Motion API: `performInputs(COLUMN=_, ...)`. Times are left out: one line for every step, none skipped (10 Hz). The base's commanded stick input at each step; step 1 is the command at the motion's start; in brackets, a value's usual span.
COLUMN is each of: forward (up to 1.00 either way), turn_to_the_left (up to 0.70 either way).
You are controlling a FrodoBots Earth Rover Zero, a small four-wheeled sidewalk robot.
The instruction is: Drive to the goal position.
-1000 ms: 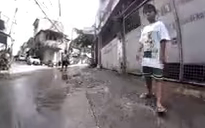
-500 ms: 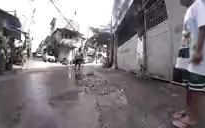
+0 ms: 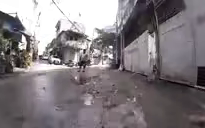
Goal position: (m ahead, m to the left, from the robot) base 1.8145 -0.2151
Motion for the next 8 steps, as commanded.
performInputs(forward=1.00, turn_to_the_left=0.01)
performInputs(forward=1.00, turn_to_the_left=0.00)
performInputs(forward=1.00, turn_to_the_left=0.00)
performInputs(forward=1.00, turn_to_the_left=0.01)
performInputs(forward=1.00, turn_to_the_left=0.02)
performInputs(forward=1.00, turn_to_the_left=0.04)
performInputs(forward=1.00, turn_to_the_left=0.05)
performInputs(forward=1.00, turn_to_the_left=0.07)
